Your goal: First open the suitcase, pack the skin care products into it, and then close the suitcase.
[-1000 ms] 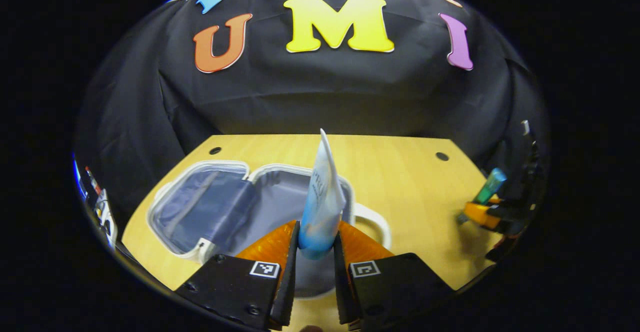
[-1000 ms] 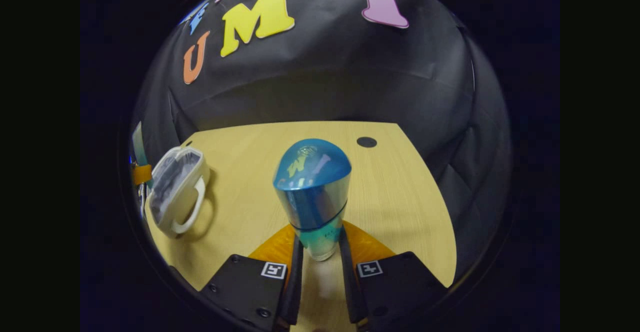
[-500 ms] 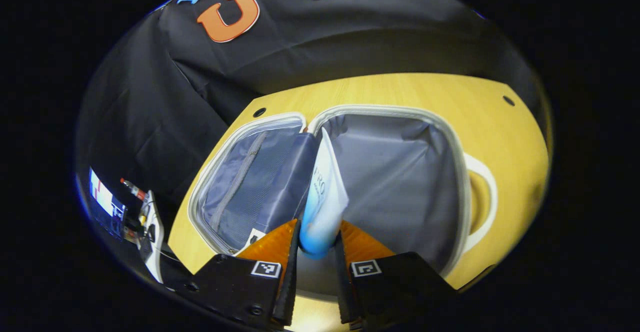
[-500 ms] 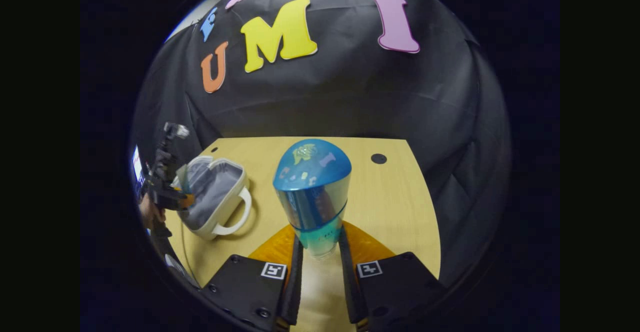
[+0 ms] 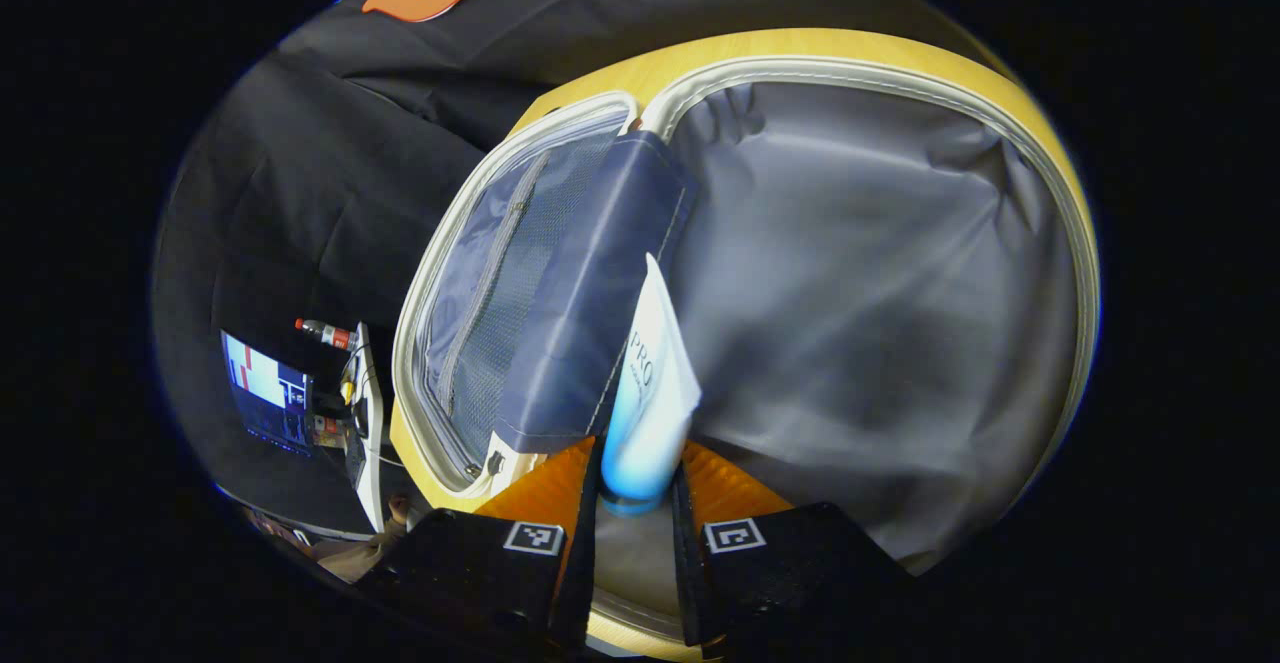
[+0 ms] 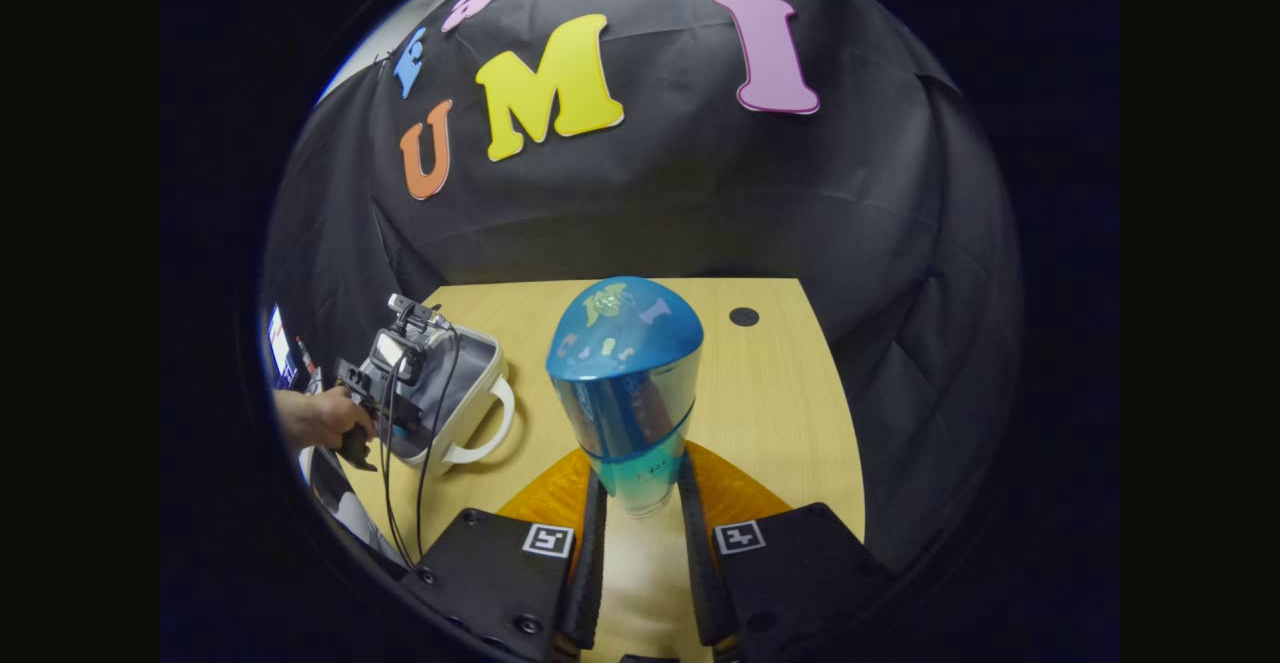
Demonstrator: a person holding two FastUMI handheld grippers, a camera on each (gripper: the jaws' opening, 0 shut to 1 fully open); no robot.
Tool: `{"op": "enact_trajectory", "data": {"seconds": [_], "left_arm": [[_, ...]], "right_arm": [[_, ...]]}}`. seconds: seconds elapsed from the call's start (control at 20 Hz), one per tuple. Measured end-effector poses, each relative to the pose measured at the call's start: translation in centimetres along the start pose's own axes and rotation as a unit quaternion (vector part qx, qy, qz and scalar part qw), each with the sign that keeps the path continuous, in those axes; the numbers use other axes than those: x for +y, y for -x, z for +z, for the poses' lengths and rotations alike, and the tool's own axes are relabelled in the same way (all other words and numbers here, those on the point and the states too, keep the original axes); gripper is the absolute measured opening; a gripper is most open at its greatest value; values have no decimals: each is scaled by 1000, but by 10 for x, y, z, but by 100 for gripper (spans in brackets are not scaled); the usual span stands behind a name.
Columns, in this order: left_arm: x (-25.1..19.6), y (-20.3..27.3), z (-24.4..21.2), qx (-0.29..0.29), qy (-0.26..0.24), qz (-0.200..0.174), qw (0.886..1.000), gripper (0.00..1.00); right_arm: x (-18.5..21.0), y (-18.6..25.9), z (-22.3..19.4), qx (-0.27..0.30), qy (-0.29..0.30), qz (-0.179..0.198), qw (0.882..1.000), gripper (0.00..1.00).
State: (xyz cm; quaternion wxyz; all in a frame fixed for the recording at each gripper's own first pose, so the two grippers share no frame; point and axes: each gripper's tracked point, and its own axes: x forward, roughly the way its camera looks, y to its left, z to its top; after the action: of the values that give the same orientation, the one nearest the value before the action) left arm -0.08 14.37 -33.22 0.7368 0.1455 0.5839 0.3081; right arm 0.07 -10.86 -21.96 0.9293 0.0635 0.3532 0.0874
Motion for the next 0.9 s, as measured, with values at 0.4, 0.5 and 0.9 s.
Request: {"op": "enact_trajectory", "data": {"seconds": [0.4, 0.5, 0.9], "left_arm": [[-5, -3, -1, 31, -7, -9, 999, 43], [-7, -2, 1, 24, -5, -27, 999, 52], [-6, 39, 13, -69, 60, -156, 983, 99]], "right_arm": [[24, 18, 17, -24, 26, 22, 999, 34], [43, 19, 19, -26, 44, 42, 998, 35], [168, -3, 23, 0, 73, 141, 987, 34]]}}
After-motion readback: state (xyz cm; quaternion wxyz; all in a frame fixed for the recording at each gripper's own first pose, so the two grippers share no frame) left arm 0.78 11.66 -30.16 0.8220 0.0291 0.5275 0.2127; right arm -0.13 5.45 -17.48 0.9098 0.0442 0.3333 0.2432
